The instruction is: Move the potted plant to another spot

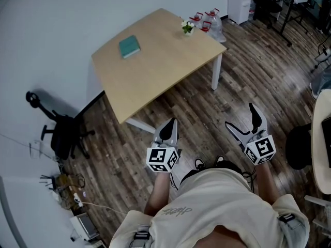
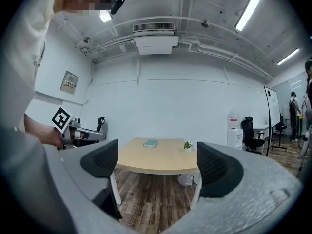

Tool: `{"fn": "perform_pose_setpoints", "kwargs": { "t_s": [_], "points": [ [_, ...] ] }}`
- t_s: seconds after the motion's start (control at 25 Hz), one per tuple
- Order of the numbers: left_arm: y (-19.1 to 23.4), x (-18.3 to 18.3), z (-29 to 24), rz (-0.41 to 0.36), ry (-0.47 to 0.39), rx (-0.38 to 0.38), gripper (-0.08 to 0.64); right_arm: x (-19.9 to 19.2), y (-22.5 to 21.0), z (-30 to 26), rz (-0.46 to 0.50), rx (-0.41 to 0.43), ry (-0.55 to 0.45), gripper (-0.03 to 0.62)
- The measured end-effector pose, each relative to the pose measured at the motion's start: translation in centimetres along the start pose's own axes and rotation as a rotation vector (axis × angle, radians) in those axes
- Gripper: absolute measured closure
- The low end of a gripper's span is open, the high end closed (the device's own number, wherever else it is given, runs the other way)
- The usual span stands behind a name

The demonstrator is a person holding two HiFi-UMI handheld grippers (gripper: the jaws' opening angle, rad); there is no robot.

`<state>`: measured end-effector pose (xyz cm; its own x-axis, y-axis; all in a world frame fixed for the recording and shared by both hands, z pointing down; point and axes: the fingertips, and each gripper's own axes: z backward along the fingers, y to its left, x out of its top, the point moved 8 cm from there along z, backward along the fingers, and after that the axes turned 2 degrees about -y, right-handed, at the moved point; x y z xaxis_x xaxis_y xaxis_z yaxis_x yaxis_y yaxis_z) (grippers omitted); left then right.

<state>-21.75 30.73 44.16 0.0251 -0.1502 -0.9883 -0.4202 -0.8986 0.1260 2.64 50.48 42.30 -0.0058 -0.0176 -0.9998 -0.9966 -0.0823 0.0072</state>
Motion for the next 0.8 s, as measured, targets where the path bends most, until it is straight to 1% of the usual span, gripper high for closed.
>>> {"fn": "perform_pose_setpoints", "kwargs": {
  "t_s": [0.08, 0.2, 0.28, 0.44, 0.52, 0.64, 0.8],
  "points": [
    [0.5, -0.5, -0.2, 0.003, 0.005, -0.001, 0.543, -0.1, 0.3, -0.4, 0.006, 0.002, 0.003, 0.092],
    [0.9, -1.3, -0.8, 0.022, 0.027, 0.002, 0.543, -0.5, 0.3, -0.7, -0.002, -0.005, 0.033, 0.094],
    [0.9, -1.6, -1.1, 0.031, 0.032, -0.008, 0.543, -0.7, 0.2, -0.5, -0.011, -0.009, 0.047, 0.094],
    [1.0, -1.5, -2.6, 0.023, 0.037, -0.020, 0.543, -1.4, -0.8, -0.5, -0.033, -0.016, 0.055, 0.095],
    [1.1, -1.7, -3.6, 0.027, 0.053, -0.017, 0.543, -1.9, -1.7, -0.7, -0.052, -0.023, 0.064, 0.095],
    [1.0, -1.9, -5.5, 0.022, 0.074, -0.015, 0.543, -2.9, -4.0, -1.2, -0.106, -0.028, 0.065, 0.095],
    [1.5, -1.2, -8.7, 0.012, 0.106, 0.006, 0.543, -3.6, -7.2, -3.8, -0.151, -0.016, 0.062, 0.095]
  ]
}}
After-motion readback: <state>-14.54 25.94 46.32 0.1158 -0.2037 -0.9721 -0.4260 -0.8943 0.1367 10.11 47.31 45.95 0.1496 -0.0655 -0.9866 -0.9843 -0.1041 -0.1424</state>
